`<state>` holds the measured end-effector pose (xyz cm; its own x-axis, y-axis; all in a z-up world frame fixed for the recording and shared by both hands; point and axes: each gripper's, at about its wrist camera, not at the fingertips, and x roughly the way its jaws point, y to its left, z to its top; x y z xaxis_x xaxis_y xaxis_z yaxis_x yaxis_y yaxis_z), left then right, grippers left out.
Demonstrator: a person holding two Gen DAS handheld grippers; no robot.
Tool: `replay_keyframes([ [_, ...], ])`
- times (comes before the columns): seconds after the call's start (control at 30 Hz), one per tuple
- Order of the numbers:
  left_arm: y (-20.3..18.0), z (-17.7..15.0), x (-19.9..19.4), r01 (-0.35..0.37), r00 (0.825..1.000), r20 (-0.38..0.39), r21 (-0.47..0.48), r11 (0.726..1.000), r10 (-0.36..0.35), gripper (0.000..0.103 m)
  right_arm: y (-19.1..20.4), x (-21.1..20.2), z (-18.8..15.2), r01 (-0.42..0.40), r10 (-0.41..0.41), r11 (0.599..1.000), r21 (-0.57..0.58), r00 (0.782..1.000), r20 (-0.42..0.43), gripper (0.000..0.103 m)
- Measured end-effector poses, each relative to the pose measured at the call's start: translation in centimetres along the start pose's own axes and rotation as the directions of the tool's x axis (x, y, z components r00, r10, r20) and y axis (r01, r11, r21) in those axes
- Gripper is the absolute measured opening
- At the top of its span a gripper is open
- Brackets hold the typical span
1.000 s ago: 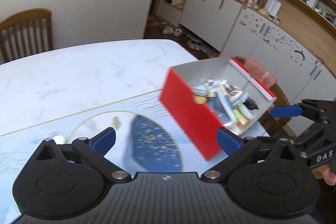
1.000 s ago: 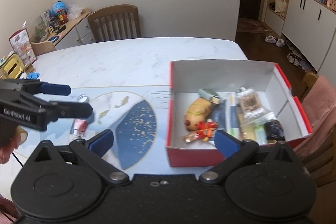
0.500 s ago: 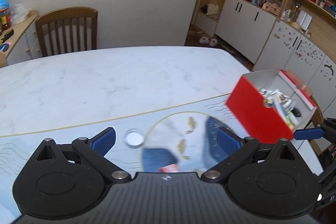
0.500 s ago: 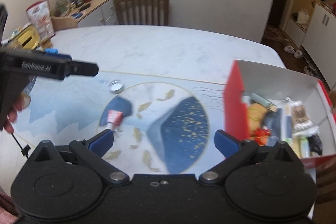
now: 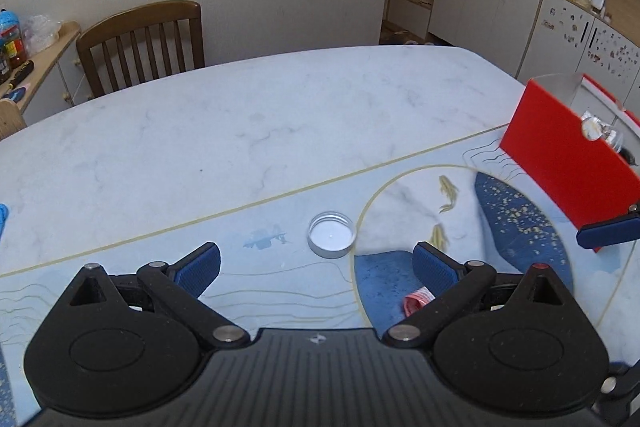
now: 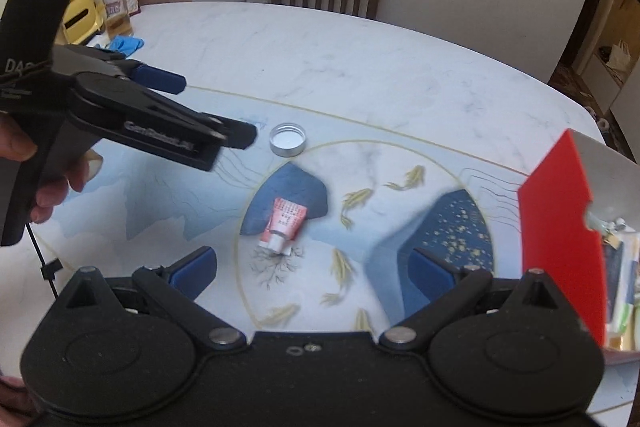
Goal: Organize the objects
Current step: 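Withdraw both tools from the box toward the metal lid and pink tube, then grasp the round metal lid with the left tool while the right tool grasps the pink tube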
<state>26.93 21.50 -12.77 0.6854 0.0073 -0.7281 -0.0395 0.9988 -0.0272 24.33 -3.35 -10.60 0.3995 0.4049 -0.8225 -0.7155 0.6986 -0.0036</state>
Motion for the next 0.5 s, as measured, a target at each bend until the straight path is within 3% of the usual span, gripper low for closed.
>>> replay_keyframes([
  [0.5,-0.1,-0.4,6.0,-0.002,1.0,-0.021,0.053,0.999,0.003,0.103,0.4,7.2,0.9,0.03,-0.025,0.998,0.055,0.996,-0.089,0.095],
])
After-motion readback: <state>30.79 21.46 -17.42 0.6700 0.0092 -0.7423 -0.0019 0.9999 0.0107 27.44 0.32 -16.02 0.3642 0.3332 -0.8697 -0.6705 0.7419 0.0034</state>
